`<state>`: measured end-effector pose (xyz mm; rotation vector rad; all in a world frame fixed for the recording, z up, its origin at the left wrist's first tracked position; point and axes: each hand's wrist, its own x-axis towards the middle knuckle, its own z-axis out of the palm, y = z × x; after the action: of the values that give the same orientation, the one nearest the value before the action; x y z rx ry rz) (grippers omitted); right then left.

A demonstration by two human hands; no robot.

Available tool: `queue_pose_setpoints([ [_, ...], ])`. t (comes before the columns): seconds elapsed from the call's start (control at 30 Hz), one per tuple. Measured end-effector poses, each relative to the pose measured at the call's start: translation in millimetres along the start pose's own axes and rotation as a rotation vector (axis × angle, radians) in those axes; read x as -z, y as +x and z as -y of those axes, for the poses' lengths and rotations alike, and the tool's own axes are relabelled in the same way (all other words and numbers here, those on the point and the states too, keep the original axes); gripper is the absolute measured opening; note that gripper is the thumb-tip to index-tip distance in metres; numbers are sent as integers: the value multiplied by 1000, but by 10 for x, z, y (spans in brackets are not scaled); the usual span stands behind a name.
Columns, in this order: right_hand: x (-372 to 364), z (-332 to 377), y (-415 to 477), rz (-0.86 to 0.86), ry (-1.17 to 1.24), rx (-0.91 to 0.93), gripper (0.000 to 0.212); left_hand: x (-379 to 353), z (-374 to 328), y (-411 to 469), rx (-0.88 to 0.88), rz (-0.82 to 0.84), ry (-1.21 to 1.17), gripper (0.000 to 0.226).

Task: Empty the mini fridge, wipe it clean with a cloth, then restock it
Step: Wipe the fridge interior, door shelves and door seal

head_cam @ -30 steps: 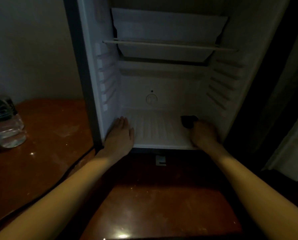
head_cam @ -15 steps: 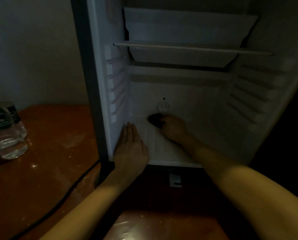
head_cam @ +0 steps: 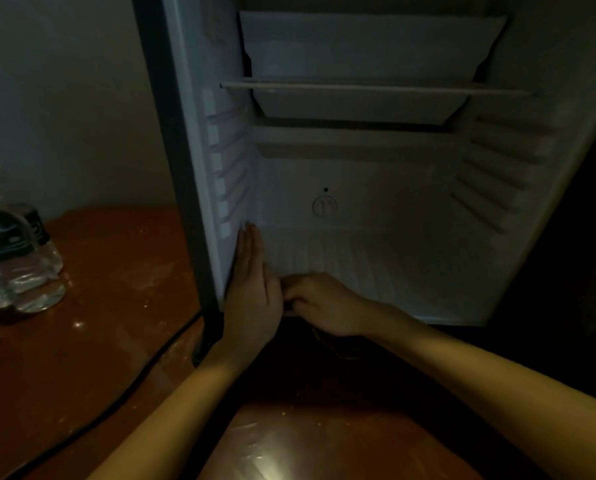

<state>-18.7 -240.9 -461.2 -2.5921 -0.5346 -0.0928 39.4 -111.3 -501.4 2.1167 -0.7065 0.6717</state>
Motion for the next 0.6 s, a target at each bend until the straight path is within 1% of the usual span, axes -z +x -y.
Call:
queue_pose_setpoints([
  [0.07, 46, -26, -157, -5, 2, 60, 48, -12, -33, 28, 78, 22, -29, 59],
  [0.1, 86, -91, -139, -16, -10, 58, 51, -19, -33, 57, 105, 57, -7, 55],
  [0.17, 174, -320, 13, -73, -58, -28, 54, -43, -21, 64, 94, 131, 132, 51],
  [0.23, 293, -608, 274, -124, -104, -131, 50, -69, 12, 64, 68, 148, 245, 52],
  [0.33, 452, -889, 606, -150, -138, -263, 47, -51, -8, 93, 76, 178, 271, 54],
  [0.4, 439, -918, 690, -153, -150, -285, 49, -41, -18, 110, 89, 220, 286, 55],
  [0.47, 344, -787, 583, -174, -128, -256, 51, -48, -5, 112, 86, 231, 289, 55],
  [0.53, 215, -556, 295, -151, -88, -179, 52, -57, 4, 106, 82, 234, 282, 56],
  [0.57, 165, -425, 108, -138, -85, -123, 54, -54, -2, 101, 74, 240, 272, 61],
  [0.6, 119, -302, -82, -123, -102, -60, 56, -47, -15, 83, 74, 236, 245, 72],
])
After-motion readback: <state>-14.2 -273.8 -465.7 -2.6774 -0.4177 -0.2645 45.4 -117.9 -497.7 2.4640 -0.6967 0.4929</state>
